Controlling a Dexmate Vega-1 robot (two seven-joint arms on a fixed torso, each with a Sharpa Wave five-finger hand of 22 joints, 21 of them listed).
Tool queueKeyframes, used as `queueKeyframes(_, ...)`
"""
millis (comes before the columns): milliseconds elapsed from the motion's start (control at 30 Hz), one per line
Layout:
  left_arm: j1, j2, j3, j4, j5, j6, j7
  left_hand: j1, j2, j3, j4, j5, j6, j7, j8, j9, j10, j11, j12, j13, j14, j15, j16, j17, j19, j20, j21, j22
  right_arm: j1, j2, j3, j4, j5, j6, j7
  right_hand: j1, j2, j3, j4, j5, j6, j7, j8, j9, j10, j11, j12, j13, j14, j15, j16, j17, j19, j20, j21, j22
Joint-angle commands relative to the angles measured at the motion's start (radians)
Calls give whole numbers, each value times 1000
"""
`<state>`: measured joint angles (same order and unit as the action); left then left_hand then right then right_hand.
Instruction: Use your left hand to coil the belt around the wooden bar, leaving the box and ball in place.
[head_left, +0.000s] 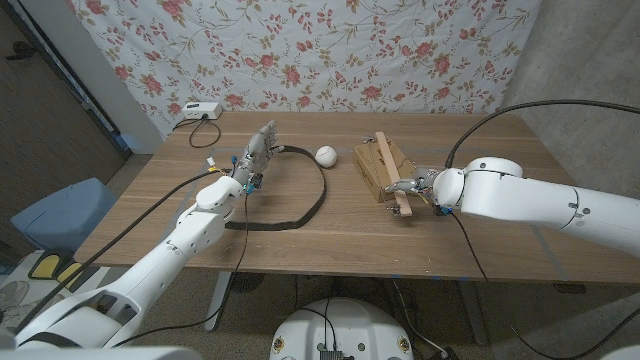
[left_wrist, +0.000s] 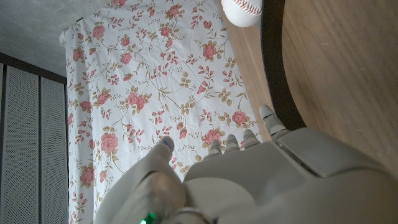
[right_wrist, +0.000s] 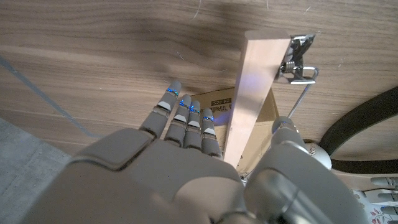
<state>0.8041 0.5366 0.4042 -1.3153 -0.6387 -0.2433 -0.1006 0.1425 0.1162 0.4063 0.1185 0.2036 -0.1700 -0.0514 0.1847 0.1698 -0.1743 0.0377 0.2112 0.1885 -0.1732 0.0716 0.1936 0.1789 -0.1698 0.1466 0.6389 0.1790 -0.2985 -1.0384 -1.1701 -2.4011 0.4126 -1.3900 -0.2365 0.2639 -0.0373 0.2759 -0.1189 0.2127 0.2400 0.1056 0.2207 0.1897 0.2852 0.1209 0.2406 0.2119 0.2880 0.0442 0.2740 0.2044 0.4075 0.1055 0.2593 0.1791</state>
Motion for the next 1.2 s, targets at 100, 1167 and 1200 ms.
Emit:
queueKeyframes(100, -2, 9, -5, 7, -7, -7, -21, -6, -7, 3, -7, 7, -47, 0, -1, 5, -59, 4, 0, 2, -46, 7, -1, 2, -86, 5, -4, 5, 586, 184, -607, 222, 946, -6, -880, 54, 3, 8, -25, 20, 23, -3, 0, 6, 54, -9, 19, 15, 92, -37, 39, 17, 68, 23, 21, 7)
queueKeyframes(1167, -4, 18, -7, 18, -18, -7, -53, -14, -13, -2, -7, 7, -45, -2, -2, 5, -56, 4, 0, 2, -40, 10, 0, 3, -82, 14, -11, 5, 58, 79, -239, 110, 220, -6, -880, 784, 217, 97, 25, -15, 658, -119, 106, 126, 690, -219, 647, 438, 811, -260, 666, 748, 446, -229, 547, 207)
queueKeyframes(1200, -2, 22, -8, 13, -18, -5, -52, -14, -13, -2, -7, 7, -45, -1, -1, 5, -56, 4, 0, 2, -40, 10, 0, 3, -82, 15, -11, 5, 19, 81, -205, 112, 185, -6, -880, 774, 221, 94, 39, -6, 659, -122, 109, 143, 686, -231, 668, 475, 800, -265, 679, 791, 430, -233, 567, 220)
